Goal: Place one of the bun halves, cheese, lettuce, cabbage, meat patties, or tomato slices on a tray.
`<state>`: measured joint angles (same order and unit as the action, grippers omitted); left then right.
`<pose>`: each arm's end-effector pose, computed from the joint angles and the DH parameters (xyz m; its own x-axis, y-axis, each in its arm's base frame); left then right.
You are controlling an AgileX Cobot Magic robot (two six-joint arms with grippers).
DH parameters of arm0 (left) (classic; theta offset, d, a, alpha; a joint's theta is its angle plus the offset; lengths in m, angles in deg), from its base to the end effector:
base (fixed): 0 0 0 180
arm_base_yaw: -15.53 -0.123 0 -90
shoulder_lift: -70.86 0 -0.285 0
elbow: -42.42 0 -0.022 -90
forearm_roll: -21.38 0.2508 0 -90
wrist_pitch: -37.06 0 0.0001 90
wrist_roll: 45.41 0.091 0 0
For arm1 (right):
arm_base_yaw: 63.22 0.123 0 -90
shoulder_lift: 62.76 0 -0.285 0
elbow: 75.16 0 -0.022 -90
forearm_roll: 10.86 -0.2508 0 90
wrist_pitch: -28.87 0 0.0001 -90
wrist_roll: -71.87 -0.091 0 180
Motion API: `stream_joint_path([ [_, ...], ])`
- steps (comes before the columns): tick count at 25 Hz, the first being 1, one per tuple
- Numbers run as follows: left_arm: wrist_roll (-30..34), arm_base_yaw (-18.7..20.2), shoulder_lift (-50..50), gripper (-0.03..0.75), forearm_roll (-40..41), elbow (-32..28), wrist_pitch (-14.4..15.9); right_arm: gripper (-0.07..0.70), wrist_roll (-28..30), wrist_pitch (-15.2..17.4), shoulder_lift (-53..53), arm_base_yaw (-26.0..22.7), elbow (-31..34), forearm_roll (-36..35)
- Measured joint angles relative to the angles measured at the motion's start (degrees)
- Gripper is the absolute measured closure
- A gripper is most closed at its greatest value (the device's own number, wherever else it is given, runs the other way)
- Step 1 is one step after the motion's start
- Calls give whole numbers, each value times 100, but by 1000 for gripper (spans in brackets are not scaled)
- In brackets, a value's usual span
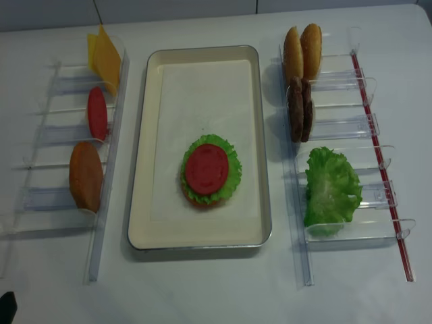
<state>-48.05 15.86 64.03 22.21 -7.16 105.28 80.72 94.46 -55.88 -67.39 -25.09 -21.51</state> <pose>-0.0114 0.0013 0.2622 -0.5675 -0.0374 -0.8225 -0.0284 0.9993 -0.0258 -0.0077 0.0159 0.2645 -0.5239 -0.0377 -0.8509 -0.1110 0.9935 0.0243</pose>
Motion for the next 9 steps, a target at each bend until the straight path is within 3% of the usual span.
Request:
stream_joint_path([
  [9,0,0,0,527,0,0,0,403,0,0,0,0,0,0],
])
